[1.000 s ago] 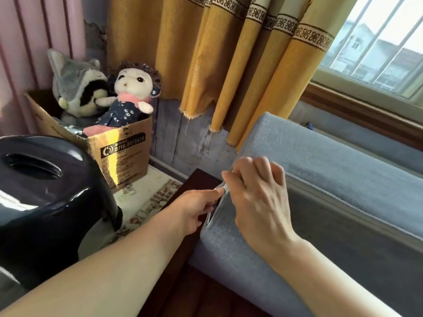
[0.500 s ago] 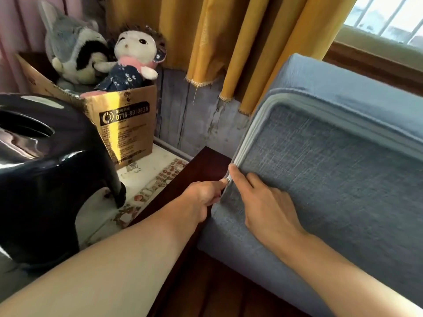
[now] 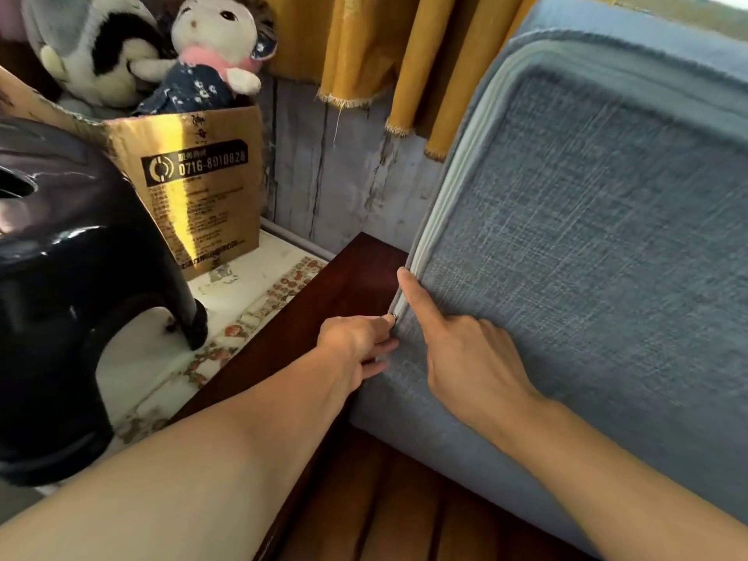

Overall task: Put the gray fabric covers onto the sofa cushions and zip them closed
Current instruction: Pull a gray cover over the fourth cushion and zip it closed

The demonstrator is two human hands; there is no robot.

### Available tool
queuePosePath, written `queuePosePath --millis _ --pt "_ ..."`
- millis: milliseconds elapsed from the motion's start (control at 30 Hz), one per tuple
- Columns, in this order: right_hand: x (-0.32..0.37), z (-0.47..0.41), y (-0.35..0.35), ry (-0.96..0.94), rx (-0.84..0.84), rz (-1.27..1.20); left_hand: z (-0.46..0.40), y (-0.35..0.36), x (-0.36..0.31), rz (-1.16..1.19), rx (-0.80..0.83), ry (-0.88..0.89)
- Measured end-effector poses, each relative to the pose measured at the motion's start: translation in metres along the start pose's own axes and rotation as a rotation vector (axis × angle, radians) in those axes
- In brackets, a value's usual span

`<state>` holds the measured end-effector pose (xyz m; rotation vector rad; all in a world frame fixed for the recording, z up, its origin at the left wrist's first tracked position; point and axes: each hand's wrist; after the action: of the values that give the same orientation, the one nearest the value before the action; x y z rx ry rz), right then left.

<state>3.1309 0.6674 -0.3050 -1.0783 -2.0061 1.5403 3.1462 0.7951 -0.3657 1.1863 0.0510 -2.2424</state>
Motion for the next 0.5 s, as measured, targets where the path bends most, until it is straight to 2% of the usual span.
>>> queuePosePath --millis 333,500 --pt "0.002 -0.003 0.0 0.016 0.06 0.008 -0.006 0.001 -0.002 -0.181 -0.141 0.115" --pt "0.009 -0.006 -0.016 0.059 0.073 -0.018 0.023 -0.003 -0.018 -0.23 -0.011 0.187"
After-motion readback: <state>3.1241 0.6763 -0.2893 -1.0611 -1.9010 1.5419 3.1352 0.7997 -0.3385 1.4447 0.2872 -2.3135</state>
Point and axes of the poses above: each hand's wrist, its own z-axis away from the middle knuckle, its own y-axis out of the palm, x = y × z, and after that the axes turned 7 degrees about -x, right-handed
